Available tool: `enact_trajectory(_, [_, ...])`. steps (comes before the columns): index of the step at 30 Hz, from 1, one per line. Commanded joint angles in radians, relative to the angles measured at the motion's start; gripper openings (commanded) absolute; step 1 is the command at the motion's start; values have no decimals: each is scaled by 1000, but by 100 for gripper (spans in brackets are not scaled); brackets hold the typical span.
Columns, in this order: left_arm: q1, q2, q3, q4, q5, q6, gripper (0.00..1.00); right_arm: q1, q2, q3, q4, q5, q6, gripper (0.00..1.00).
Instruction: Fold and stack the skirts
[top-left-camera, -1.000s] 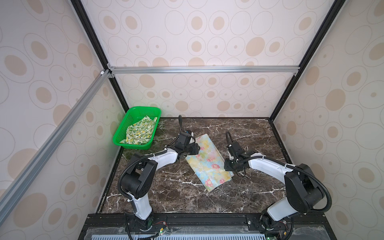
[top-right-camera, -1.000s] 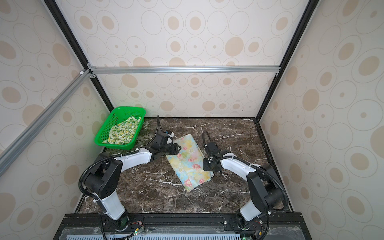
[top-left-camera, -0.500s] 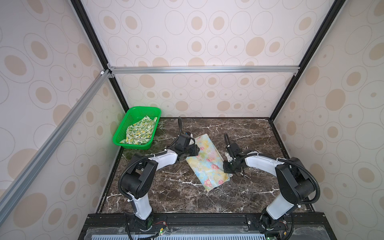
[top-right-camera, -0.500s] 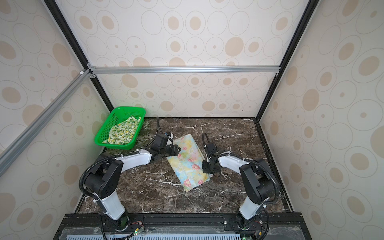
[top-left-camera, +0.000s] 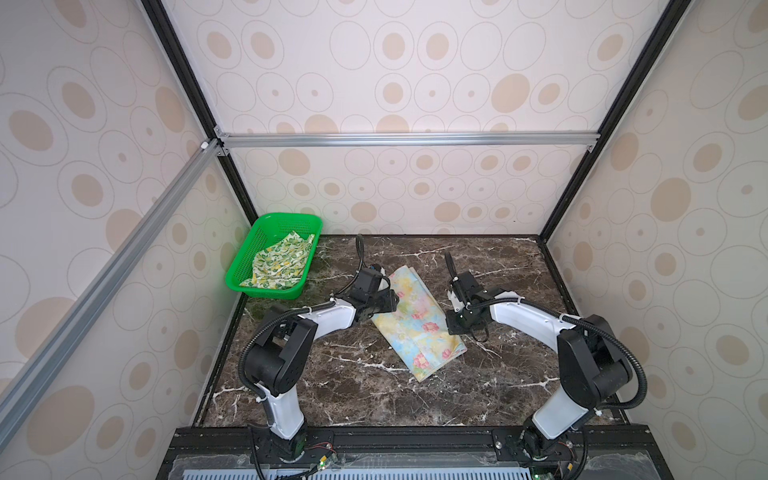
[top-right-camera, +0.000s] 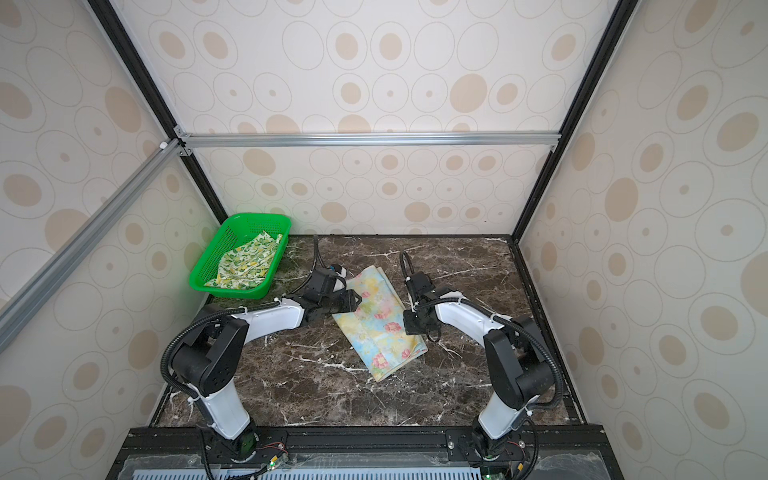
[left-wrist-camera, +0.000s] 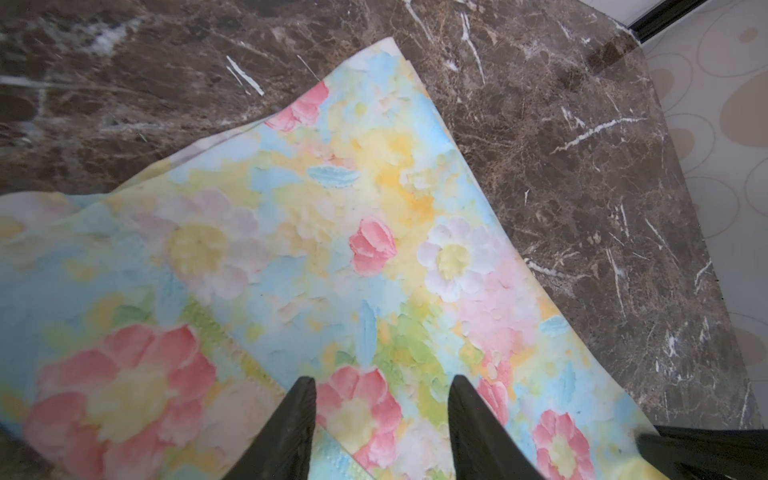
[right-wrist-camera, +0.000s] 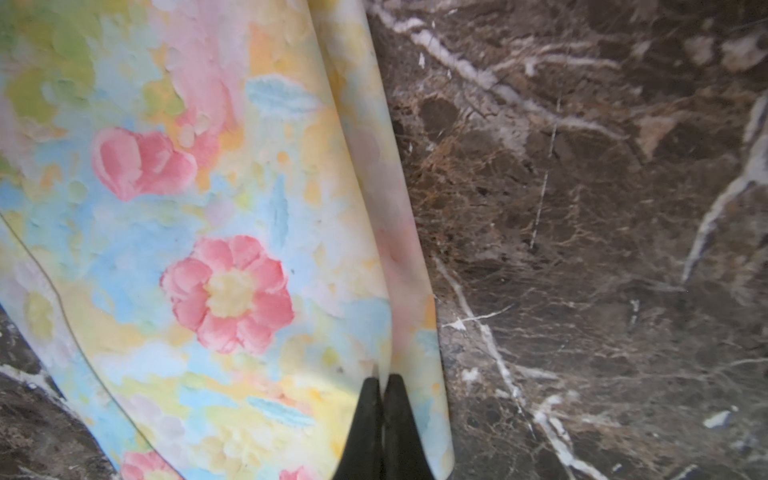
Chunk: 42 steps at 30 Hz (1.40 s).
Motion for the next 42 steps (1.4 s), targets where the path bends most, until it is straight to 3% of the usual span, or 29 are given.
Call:
enact_trajectory(1, [-4, 9, 31, 13, -14, -6, 52, 3, 36, 26, -22, 29, -41, 0])
enact_trajectory(35, [-5, 9, 45, 3, -19, 2, 51, -1, -82, -132, 52, 120, 59, 0])
enact_trajectory(36, [-4, 8, 44, 6, -20, 0, 51, -1, -75, -136, 53, 116, 61, 1])
enact_trajectory(38, [-5, 13, 47, 6, -20, 3, 51, -2, -57, -136, 47, 120, 69, 27])
enact_trajectory(39, [-5, 16, 51, 3, -21, 4, 51, -5, -51, -136, 45, 125, 77, 34])
enact_trajectory(42, [-4, 20, 64, -8, -29, 15, 51, -5, -70, -126, 30, 128, 80, 45])
